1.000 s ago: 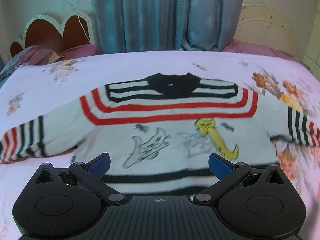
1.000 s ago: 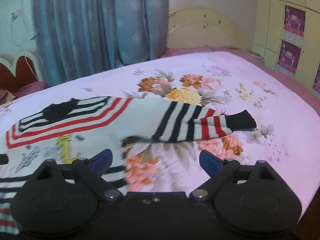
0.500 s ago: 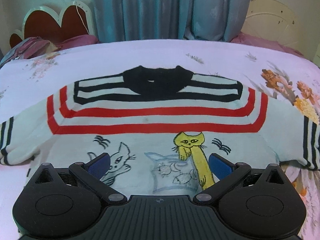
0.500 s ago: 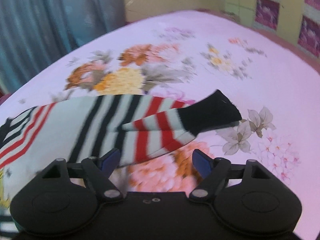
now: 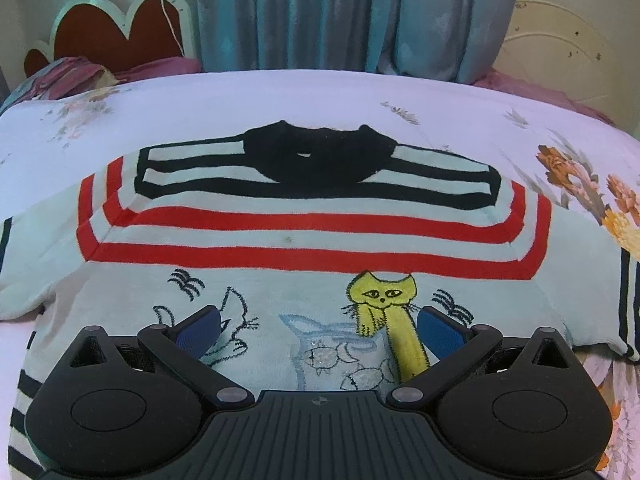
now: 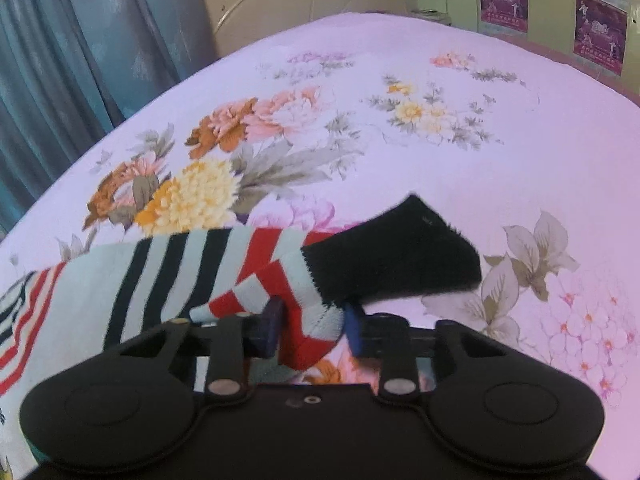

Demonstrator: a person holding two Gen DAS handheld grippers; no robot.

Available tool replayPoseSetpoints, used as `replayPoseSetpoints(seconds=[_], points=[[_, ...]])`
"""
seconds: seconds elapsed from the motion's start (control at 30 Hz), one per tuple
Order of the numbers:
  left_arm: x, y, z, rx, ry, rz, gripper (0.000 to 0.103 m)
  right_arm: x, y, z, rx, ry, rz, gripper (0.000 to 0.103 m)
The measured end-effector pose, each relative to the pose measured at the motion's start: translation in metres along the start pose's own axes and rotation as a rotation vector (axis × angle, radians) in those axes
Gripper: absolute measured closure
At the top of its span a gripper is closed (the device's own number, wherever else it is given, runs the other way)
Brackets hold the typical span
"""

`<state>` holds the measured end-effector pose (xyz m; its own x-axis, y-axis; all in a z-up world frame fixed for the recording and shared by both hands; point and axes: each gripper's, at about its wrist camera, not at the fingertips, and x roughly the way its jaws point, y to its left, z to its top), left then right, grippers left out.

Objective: Fold small clothes
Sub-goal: 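Carry the held sleeve across the sweater body with the right gripper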

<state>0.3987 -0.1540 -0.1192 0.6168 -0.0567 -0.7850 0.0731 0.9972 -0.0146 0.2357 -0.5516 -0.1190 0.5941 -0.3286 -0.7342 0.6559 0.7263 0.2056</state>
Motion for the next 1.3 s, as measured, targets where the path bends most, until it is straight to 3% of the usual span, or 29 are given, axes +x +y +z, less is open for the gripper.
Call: replayPoseSetpoints(seconds=[0.07,0.27,0.5,0.73,0.83,0.93,1.03,1.23,1.3], points=[[-0.001,0.002,0.000,0.006,-0.006,-0.030,0.000,-0.003,0.000,0.003,0.008,-0.020,0.026,0.088],[-0.005,0.018,0.006,-0.023,0.003,-0.064,0.000,-0.030,0.044,0.014,-0.095,-0.133,0.127,0.089],[-0.020,0.068,0.019,-0.112,-0.034,-0.122,0.000,-0.061,0.167,-0.010,-0.336,-0.177,0.339,0.090],[-0.022,0.113,0.018,-0.153,-0.020,-0.159,0.000,-0.045,0.276,-0.088,-0.521,-0.020,0.479,0.089],[-0.015,0.120,0.014,-0.173,0.013,-0.209,0.000,-0.033,0.303,-0.116,-0.590,0.084,0.509,0.079],[-0.003,0.113,0.010,-0.171,0.060,-0.264,0.000,-0.042,0.311,-0.132,-0.602,0.111,0.536,0.072],[0.006,0.100,0.009,-0.162,0.096,-0.332,0.000,-0.064,0.295,-0.126,-0.607,0.076,0.538,0.066],[0.028,0.066,0.007,-0.155,0.131,-0.425,0.001,-0.080,0.235,-0.113,-0.612,-0.001,0.380,0.062],[0.032,0.060,0.006,-0.159,0.113,-0.419,0.021,-0.074,0.219,-0.111,-0.594,-0.001,0.339,0.061]])
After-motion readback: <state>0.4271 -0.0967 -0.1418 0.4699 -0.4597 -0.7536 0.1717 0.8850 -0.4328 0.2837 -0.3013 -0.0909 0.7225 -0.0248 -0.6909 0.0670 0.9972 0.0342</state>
